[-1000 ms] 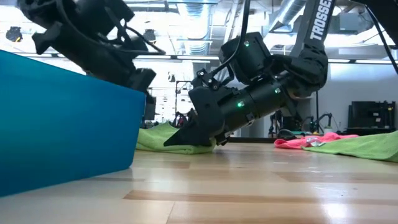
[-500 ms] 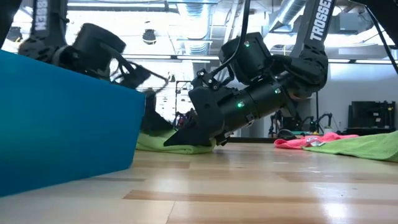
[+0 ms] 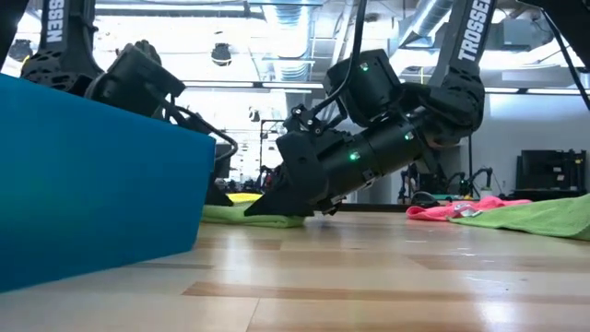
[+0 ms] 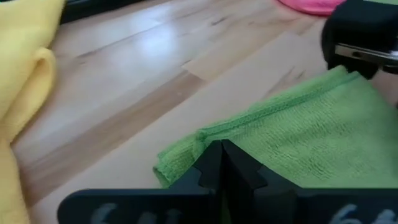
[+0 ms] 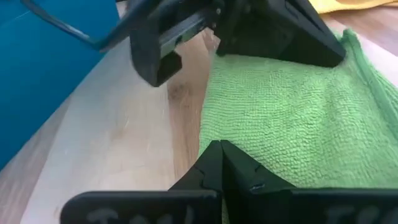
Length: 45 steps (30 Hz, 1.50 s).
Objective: Fold microfiber towels
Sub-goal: Fold the top green microfiber, then stack the top folded green microfiber on the green microfiber cloth in the blue bin
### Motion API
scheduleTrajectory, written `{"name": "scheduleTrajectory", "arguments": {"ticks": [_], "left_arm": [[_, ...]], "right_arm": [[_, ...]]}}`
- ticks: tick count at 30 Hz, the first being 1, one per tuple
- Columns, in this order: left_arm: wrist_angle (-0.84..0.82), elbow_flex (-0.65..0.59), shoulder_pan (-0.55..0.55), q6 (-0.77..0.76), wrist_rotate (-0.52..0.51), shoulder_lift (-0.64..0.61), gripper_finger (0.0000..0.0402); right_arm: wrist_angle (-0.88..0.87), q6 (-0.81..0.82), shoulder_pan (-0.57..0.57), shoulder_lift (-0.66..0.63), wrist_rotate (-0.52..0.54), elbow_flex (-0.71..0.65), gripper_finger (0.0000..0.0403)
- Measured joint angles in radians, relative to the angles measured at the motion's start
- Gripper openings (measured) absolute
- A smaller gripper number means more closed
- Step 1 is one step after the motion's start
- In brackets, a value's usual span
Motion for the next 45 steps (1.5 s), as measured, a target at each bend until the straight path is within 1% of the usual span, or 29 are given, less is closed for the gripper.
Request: {"name": "scheduleTrajectory", "arguments": {"ticks": [3,6,8,10,11,14,17,20,23,25,27,30,34,38,41,43,45], "left_arm": [[-0.005,0.013,0.000,0.010,0.035,0.001,0.0000],[-0.022,0.021,0.000,-0.007,0.040,0.001,0.0000],[-0.022,0.021,0.000,-0.007,0.040,0.001,0.0000],[-0.022,0.021,0.000,-0.007,0.041,0.001,0.0000],[-0.022,0.021,0.000,-0.004,0.042,0.001,0.0000],[-0.020,0.021,0.000,0.002,0.044,0.001,0.0000],[-0.016,0.021,0.000,-0.016,0.047,0.001,0.0000],[-0.014,0.021,0.000,-0.027,0.048,0.001,0.0000],[-0.014,0.021,0.000,-0.028,0.051,0.001,0.0000],[-0.014,0.021,0.000,-0.029,0.052,0.001,0.0000],[-0.013,0.021,0.000,-0.025,0.055,0.001,0.0000],[-0.012,0.021,0.000,-0.025,0.056,0.001,0.0000],[-0.012,0.021,0.000,-0.025,0.057,0.001,0.0000],[-0.012,0.021,0.000,-0.025,0.057,0.001,0.0000],[-0.012,0.021,0.000,-0.027,0.056,0.001,0.0000],[-0.009,0.021,0.000,-0.023,0.056,0.001,0.0000],[0.002,0.021,0.000,0.001,0.052,0.001,0.0000]], "right_arm": [[-0.056,0.006,0.001,-0.048,0.036,-0.006,0.0022],[-0.160,0.059,0.009,-0.132,0.105,-0.010,0.0018],[-0.268,0.124,0.016,-0.216,0.172,-0.007,0.0018],[-0.439,0.234,0.018,-0.301,0.236,-0.004,0.0023],[-0.535,0.285,0.017,-0.337,0.245,-0.006,0.0030],[-0.752,0.423,0.010,-0.419,0.257,-0.007,0.0067],[-0.837,0.546,0.005,-0.462,0.258,-0.005,0.0122],[-0.848,0.630,0.006,-0.455,0.233,-0.006,0.0188],[-0.802,0.712,0.005,-0.398,0.230,-0.004,0.0247],[-0.731,0.737,-0.001,-0.353,0.229,-0.005,0.0272],[-0.666,0.762,-0.011,-0.312,0.228,-0.001,0.0284],[-0.592,0.786,-0.029,-0.255,0.227,-0.003,0.0288],[-0.457,0.793,-0.052,-0.198,0.163,0.009,0.0283],[-0.438,0.811,-0.058,-0.161,0.145,0.040,0.0266],[-0.439,0.823,-0.058,-0.146,0.136,0.051,0.0232],[-0.445,0.824,-0.057,-0.144,0.123,0.052,0.0194],[-0.453,0.806,-0.054,-0.143,0.103,0.053,0.0145]]}}
